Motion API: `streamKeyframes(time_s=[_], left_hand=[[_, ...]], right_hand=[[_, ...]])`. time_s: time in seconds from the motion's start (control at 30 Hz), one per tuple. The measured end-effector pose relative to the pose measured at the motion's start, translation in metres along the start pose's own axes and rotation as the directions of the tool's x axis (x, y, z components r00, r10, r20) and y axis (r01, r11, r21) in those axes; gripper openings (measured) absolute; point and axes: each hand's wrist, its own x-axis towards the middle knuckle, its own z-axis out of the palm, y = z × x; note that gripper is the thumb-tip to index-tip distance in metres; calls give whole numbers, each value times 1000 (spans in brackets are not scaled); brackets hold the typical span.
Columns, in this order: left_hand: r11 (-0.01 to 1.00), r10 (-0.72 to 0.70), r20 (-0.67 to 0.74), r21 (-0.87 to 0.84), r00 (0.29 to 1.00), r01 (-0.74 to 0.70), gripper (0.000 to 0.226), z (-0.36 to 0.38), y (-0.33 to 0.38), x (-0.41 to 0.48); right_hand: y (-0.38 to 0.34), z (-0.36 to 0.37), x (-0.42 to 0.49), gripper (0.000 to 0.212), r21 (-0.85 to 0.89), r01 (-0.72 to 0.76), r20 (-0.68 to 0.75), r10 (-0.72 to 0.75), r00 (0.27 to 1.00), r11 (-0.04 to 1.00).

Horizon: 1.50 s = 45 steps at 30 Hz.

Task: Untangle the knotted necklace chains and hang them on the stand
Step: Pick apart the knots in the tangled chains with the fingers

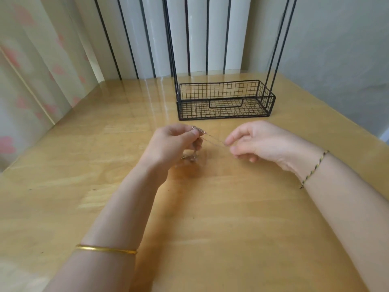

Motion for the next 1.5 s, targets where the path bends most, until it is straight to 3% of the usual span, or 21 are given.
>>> streamKeyframes(time_s=[0.1, 0.17, 0.23, 0.3, 0.37, 0.47, 0.63, 0.77, 0.87, 1.13, 1.33, 1.5], left_hand=[[996, -17, 55, -90, 998, 22, 18, -1, 3, 12], [995, -19, 95, -91, 995, 28, 18, 0, 4, 20], [996, -4, 139, -83, 990, 16, 17, -1, 5, 26], [997, 21, 167, -71, 986, -9, 17, -2, 5, 31], [998, 52, 188, -47, 981, -43, 16, -5, 6, 36], [996, 91, 216, -10, 972, -91, 22, -8, 8, 40], [992, 108, 185, 45, 977, -118, 18, -13, 10, 46], [976, 120, 213, 155, 970, -155, 12, -16, 12, 50], [965, 131, 216, 198, 968, -174, 8, -18, 15, 52], [935, 120, 201, 307, 972, -179, 5, -17, 18, 53], [944, 142, 110, 284, 984, -168, 10, -15, 22, 51], [987, 116, 42, 107, 992, -120, 14, -19, 28, 49]], right_hand=[[-5, -4, 13, 17, -345, 5, 82, 25, 996, 938], [-8, -4, 25, 25, -477, 27, 27, -15, 1000, 878], [-12, -3, 33, 27, -399, 80, -66, -116, 991, 913], [-15, 0, 41, 21, -56, 134, -107, -140, 984, 989], [-20, 6, 45, 18, 314, 107, -24, -105, 994, 943], [-20, 12, 53, 20, 501, 85, 48, -125, 991, 861], [-16, 11, 56, 17, 516, 32, 112, -104, 988, 856], [-14, 7, 57, 8, 118, 168, -91, -158, 983, 979], [-12, 5, 59, 4, 45, 214, -173, -203, 964, 976], [-16, 2, 56, 5, 205, 232, -243, -181, 953, 951], [-21, 3, 54, 13, 458, 184, -177, -114, 978, 870], [-25, -1, 49, 13, 367, 170, -105, -141, 984, 914]])
